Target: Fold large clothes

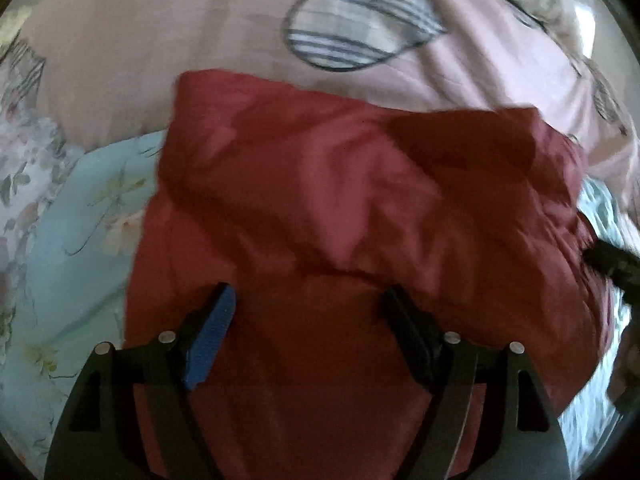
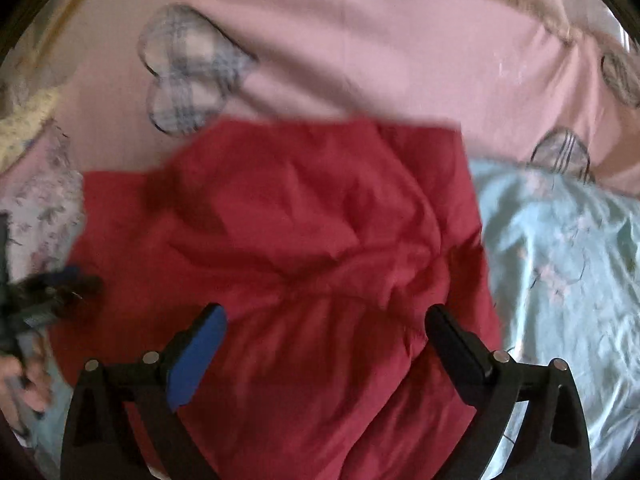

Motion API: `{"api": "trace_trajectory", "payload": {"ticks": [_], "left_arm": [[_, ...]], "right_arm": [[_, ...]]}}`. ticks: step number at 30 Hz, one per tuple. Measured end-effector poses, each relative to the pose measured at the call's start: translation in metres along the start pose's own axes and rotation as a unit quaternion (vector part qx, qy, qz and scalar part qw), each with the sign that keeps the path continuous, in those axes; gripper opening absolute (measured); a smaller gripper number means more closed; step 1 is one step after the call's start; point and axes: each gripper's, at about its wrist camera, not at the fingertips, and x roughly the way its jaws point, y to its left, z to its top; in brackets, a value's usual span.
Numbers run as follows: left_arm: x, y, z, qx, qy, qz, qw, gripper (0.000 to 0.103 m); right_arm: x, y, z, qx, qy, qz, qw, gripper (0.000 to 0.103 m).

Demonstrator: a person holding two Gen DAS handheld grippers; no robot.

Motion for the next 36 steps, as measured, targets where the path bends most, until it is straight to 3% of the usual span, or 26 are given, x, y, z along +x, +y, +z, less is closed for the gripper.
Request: {"api": "trace_trajectory", "payload": {"ticks": [3,5,8,14,20,27,36], "left_arm": [[0.019,0.022,0.009,-0.025,0.015,0.009,0.9996,0.084],[0.030,0.033,0.013,-0.041,0.022,0.012,0.9988,0.099],[0.050,0.047,0.017,-0.072,0.034,0.004,0.9968,0.102],[0.061,0.055,0.013,-0.090,0.039,0.005,0.9952,0.103],[0.040,0.061,0.010,-0.088,0.027,-0.008,0.9957,0.103],[0.006,0.073,0.000,-0.099,0.006,-0.036,0.9944,0.103],[-0.008,0.093,-0.017,-0.131,0.002,-0.057,0.9898,0.103]], "right_arm": [[0.026,-0.015,0.003,0.027,0.021,-0.003,0.999,0.102],[0.036,-0.021,0.007,0.036,0.027,-0.014,0.999,0.103],[0.051,-0.028,0.012,0.049,0.039,-0.015,0.998,0.103],[0.057,-0.033,0.009,0.061,0.038,-0.011,0.997,0.103],[0.048,-0.036,0.006,0.063,0.027,-0.007,0.998,0.103],[0.006,-0.043,-0.010,0.069,-0.006,0.003,0.998,0.102],[-0.022,-0.057,-0.024,0.092,-0.009,0.020,0.996,0.103]]}}
